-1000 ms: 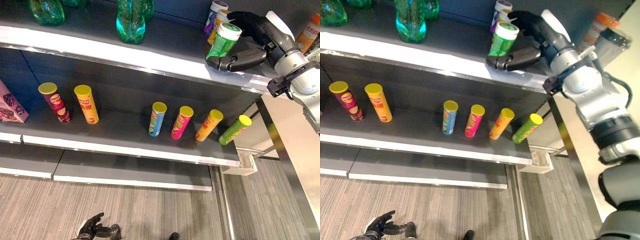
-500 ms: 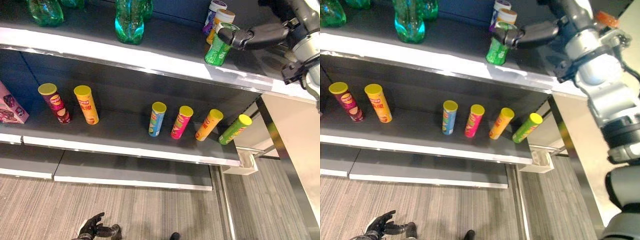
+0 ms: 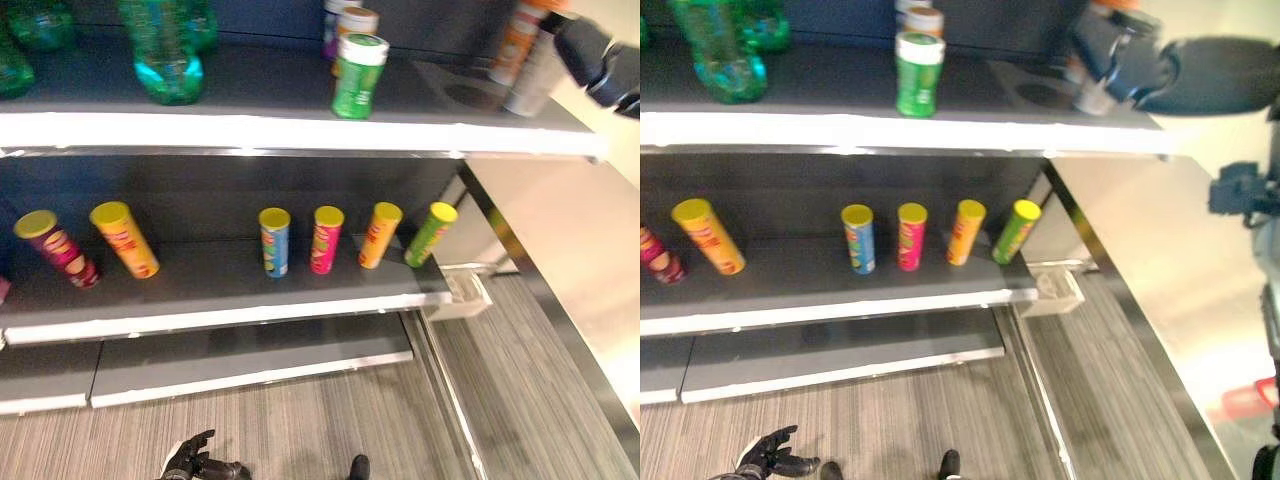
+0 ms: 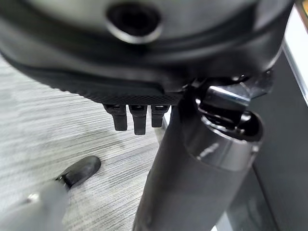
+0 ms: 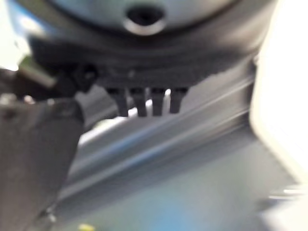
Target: Put the goods on the table back onto the shelves and tidy them up.
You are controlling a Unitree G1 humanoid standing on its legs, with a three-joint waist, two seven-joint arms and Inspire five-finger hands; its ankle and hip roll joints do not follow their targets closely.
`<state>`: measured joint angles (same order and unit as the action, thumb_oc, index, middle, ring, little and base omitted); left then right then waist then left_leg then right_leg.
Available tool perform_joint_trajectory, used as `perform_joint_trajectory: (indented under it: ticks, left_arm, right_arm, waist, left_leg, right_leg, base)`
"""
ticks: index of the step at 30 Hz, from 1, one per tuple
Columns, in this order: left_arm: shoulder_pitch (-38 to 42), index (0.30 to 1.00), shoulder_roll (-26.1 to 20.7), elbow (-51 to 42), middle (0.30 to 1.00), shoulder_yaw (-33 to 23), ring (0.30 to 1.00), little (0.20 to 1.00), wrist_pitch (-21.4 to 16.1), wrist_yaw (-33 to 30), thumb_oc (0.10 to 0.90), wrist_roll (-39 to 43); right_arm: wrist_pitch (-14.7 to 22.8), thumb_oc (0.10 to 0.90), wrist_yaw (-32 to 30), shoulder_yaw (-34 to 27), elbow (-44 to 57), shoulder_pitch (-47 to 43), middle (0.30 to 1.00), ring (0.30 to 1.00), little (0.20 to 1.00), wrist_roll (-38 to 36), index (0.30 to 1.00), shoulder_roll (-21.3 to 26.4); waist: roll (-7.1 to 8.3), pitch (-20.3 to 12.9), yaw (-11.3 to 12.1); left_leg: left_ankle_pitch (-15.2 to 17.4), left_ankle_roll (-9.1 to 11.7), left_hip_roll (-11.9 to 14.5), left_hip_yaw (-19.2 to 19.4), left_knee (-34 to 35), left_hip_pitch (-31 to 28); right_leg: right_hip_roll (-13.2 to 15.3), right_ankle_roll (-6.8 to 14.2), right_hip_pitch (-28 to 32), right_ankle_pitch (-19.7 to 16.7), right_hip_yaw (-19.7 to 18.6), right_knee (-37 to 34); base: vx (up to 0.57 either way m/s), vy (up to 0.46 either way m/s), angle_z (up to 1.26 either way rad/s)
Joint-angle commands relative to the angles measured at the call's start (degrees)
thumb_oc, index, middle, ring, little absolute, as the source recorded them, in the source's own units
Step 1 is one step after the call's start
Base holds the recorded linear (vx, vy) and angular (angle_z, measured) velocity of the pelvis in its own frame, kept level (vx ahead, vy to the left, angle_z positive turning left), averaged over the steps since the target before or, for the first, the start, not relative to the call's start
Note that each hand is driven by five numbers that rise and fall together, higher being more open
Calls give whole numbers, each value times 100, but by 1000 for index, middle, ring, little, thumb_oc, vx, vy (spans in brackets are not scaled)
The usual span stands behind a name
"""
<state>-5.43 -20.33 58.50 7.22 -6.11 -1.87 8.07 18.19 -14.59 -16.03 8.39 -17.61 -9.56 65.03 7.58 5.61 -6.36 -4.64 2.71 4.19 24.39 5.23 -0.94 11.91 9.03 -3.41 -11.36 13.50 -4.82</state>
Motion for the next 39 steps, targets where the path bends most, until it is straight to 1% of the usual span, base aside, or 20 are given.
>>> perform_joint_trajectory:
  ticks: [1, 4, 6, 8, 9, 11, 15, 16, 20, 21, 22, 23, 25, 26, 27, 28, 31, 32, 34, 39]
  left_arm:
    - [306, 900, -254, -187, 900, 186, 900, 900, -317, 78, 800, -323]
    - [318, 900, -392, -321, 900, 159, 900, 900, -308, 117, 800, -368]
    - [292, 900, -531, -512, 900, 144, 900, 900, -306, 149, 800, -368]
    - [161, 900, -612, -640, 900, -6, 900, 900, -321, 128, 800, -252]
    - [-116, 900, -654, -642, 900, -261, 900, 900, -299, 166, 800, -145]
    - [-94, 900, -552, -451, 900, -295, 900, 900, -304, 138, 800, -174]
    - [-98, 900, -457, -417, 900, -273, 900, 900, -317, 149, 800, -126]
    - [-99, 900, -359, -384, 900, -185, 900, 900, -300, 181, 800, -112]
    - [-52, 900, -257, -359, 900, -83, 900, 900, -298, 193, 800, -46]
    - [-48, 900, -235, -372, 900, -51, 900, 900, -291, 214, 800, -36]
    - [-31, 900, -236, -380, 900, -30, 900, 900, -298, 217, 800, -25]
    - [-17, 900, -231, -394, 900, -22, 900, 900, -304, 209, 800, -12]
    - [16, 900, -212, -465, 900, -22, 900, 900, -318, 202, 800, 69]
    - [32, 900, -187, -461, 900, -7, 900, 900, -317, 194, 800, 79]
    - [54, 900, -162, -458, 900, 37, 900, 900, -323, 189, 800, 88]
    - [114, 900, -135, -477, 900, 131, 900, 900, -355, 203, 800, 74]
    - [139, 900, -148, -508, 900, 168, 900, 900, -364, 166, 800, 50]
    - [152, 900, -117, -449, 900, 176, 900, 900, -355, 141, 800, 74]
    - [193, 900, -49, -318, 900, 212, 900, 900, -355, 104, 800, -7]
    - [169, 900, -64, -225, 900, 185, 900, 900, -361, 89, 800, 12]
  right_arm:
    - [-103, 800, -321, -245, -297, -817, 900, 900, 900, 122, 900, -11]
    - [-170, 800, -240, -238, -373, -644, 900, 900, 900, 167, 900, -41]
    - [-220, 800, -192, -280, -424, -501, 900, 900, 900, 203, 900, 16]
    - [-305, 800, -182, -157, -639, -501, 900, 900, 900, 431, 900, 170]
    - [-410, 800, -90, 177, -873, -728, 900, 900, 900, 474, 900, 322]
    - [-425, 800, -16, 161, -930, -774, 900, 900, 900, 356, 900, 427]
    - [-386, 800, 49, 94, -948, -695, 900, 900, 900, 263, 900, 614]
    - [-316, 800, 131, 102, -964, -621, 900, 900, 900, 158, 900, 726]
    - [-224, 800, 216, 315, -1058, -720, 900, 900, 900, -46, 900, 713]
    - [-202, 800, 243, 455, -1115, -792, 900, 900, 900, -100, 900, 650]
    - [-198, 800, 264, 519, -1110, -835, 900, 900, 900, -142, 900, 615]
    - [-206, 800, 263, 610, -1149, -898, 900, 900, 900, -164, 900, 592]
    - [-230, 800, 323, 846, -1160, -1068, 900, 900, 900, -200, 900, 610]
    - [-229, 800, 312, 843, -1182, -1099, 900, 900, 900, -232, 900, 621]
    - [-204, 800, 266, 834, -1249, -1144, 900, 900, 900, -270, 900, 610]
    - [-173, 800, 201, 887, -1315, -1298, 900, 900, 900, -318, 900, 593]
    - [-123, 800, 107, 1004, -1402, -1512, 900, 900, 900, -369, 900, 583]
    - [-139, 800, 84, 1115, -1457, -1619, 900, 900, 900, -347, 900, 542]
    - [-170, 800, 98, 1050, -1560, -1537, 900, 900, 900, -413, 900, 422]
    - [-178, 800, 93, 987, -1622, -1492, 900, 900, 900, -513, 900, 243]
  waist:
    - [47, 84, 177]
    - [5, 149, 166]
    - [-122, 128, 209]
    - [-163, 11, 362]
    - [82, -217, 715]
    - [154, -274, 738]
    - [91, -273, 639]
    - [-5, -283, 497]
    - [-107, -198, 424]
    - [-131, -121, 453]
    - [-128, -61, 502]
    - [-126, 13, 577]
    - [-38, 126, 739]
    - [4, 141, 738]
    - [14, 150, 767]
    - [31, 212, 882]
    - [-13, 232, 986]
    - [-116, 197, 1016]
    - [-157, 121, 950]
    - [-152, -128, 856]
  left_leg:
    - [854, -81, -28, -215, -23, -358]
    - [779, -56, 146, 57, -23, -312]
    - [826, 1, 358, 168, -23, -295]
    - [646, 53, 520, 531, -23, -230]
    - [431, 244, 722, 1107, -75, -265]
    - [265, 425, 919, 1156, -95, -302]
    - [80, 635, 1225, 1179, -112, -413]
    - [-92, 797, 1554, 1223, -189, -535]
    - [-353, 1010, 2090, 1233, -733, -552]
    - [-516, 1090, 2285, 1143, -1118, -509]
    - [-542, 1077, 2304, 986, -1335, -434]
    - [-492, 1034, 2237, 674, -1602, -275]
    - [157, 701, 1607, -290, -1839, 285]
    - [473, 575, 1367, -483, -1817, 430]
    - [564, 530, 1122, -614, -1645, 503]
    - [305, 437, 747, -673, -1548, 997]
    - [71, 443, 475, -820, -1343, 1329]
    - [107, 355, 307, -1001, -889, 1030]
    - [64, 313, 202, -1085, -621, 786]
    - [29, 198, 28, -905, -89, 294]
  right_leg:
    - [217, 574, -29, -268, -84, 246]
    - [261, 584, -173, -321, 44, 356]
    - [389, 582, -61, -73, 342, 496]
    - [820, 597, 185, -147, 907, 813]
    - [987, 597, 509, -533, 1749, 259]
    - [777, 597, 610, -191, 1710, 40]
    - [486, 527, 632, 238, 1621, 30]
    - [125, 333, 645, 581, 1544, 12]
    - [-397, 14, 749, 998, 1445, -18]
    - [-582, -117, 834, 1158, 1380, -18]
    - [-647, -182, 866, 1232, 1320, -18]
    - [-709, -258, 898, 1309, 1239, -18]
    - [-734, -330, 929, 1401, 1016, -18]
    - [-696, -297, 938, 1395, 985, -18]
    - [-696, -267, 924, 1371, 909, -18]
    - [-657, -260, 891, 1260, 888, -18]
    - [-692, -232, 881, 1261, 746, -18]
    - [-755, -211, 896, 1252, 618, -18]
    - [-743, -212, 994, 1259, 603, -18]
    - [-627, -147, 1011, 1277, 523, 133]
  base:
    - [-196, 89, -126]
    - [-148, -28, -115]
    - [-76, -33, -77]
    - [-164, -289, -115]
    - [-88, -519, -159]
    - [43, -491, -249]
    - [73, -263, -35]
    - [97, -465, -6]
    - [57, -357, -17]
    - [85, -331, -45]
    - [68, -295, -46]
    - [8, -180, -36]
    - [6, -139, -56]
    - [46, -43, -51]
    - [2, 48, -24]
    - [-9, 41, -58]
    - [42, 79, -54]
    - [72, 88, -62]
    - [161, 156, -63]
    - [155, 146, 3]
